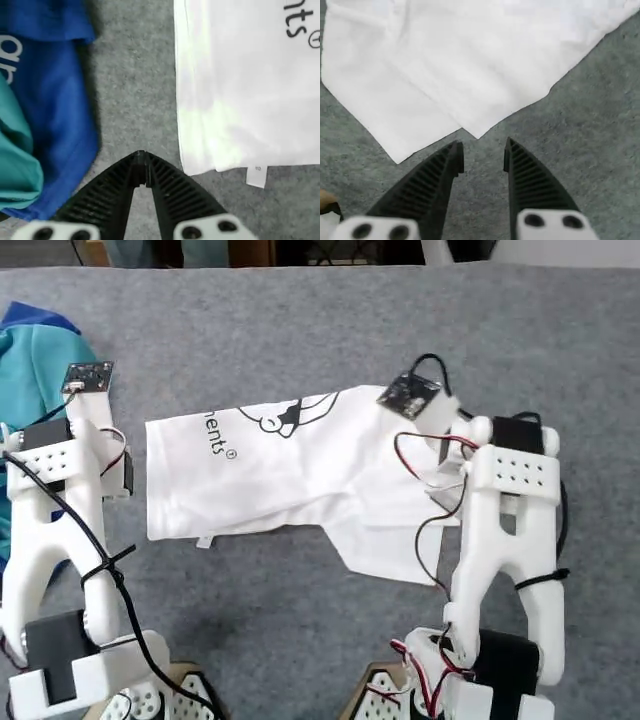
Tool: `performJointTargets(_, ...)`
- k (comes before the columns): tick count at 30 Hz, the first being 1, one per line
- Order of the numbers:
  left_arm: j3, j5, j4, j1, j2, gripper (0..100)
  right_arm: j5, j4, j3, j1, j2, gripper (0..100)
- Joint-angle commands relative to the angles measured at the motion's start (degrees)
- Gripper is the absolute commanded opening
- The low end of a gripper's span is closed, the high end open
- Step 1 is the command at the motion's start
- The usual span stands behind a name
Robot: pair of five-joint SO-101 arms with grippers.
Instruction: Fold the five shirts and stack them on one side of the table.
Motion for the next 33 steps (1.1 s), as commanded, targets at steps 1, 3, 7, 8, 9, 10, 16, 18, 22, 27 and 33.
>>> performJointTargets(1, -0.75, 0.79, 3.08, 2.59, -2.29, 3, -7.56, -0.97, 0.75, 1.58, -2.07, 14.6)
performJointTargets(3, -0.31, 3.25, 3.52, 4.53, -2.11, 3, -11.78, -1.14, 1.54, 1.23, -2.07, 14.5)
performJointTargets(7, -0.48, 10.55, 3.69, 8.22, -2.11, 12, -18.90, -5.19, 4.44, 1.49, -2.07, 14.5)
performJointTargets(8, -0.48, 12.75, 3.69, 9.01, -2.11, 13, -19.87, -6.33, 6.02, 1.49, -1.98, 14.5)
performJointTargets(9, -0.31, 14.33, 3.60, 9.71, -2.11, 13, -20.66, -7.74, 7.78, 1.32, -1.98, 14.5)
performJointTargets(10, -0.22, 15.12, 3.60, 10.42, -1.85, 13, -21.45, -9.41, 9.54, 1.23, -1.98, 14.5)
performJointTargets(16, -2.59, 14.95, 3.78, 11.12, 7.65, 13, -27.08, -20.57, 17.71, 1.14, -1.98, 14.5)
performJointTargets(18, -4.18, 14.95, 3.78, 11.12, 11.34, 13, -28.22, -23.30, 19.47, 1.23, -1.98, 14.5)
performJointTargets(22, -8.92, 15.21, 3.60, 11.65, 15.74, 13, -29.36, -27.60, 22.55, 1.49, -1.98, 14.5)
performJointTargets(27, -13.32, 15.38, 3.78, 12.35, 18.02, 13, -29.98, -30.42, 23.08, 3.69, 0.48, 14.5)
performJointTargets(33, -13.76, 18.81, 5.19, 14.20, 19.08, 13, -29.98, -29.98, 17.89, 8.44, 6.20, 14.5)
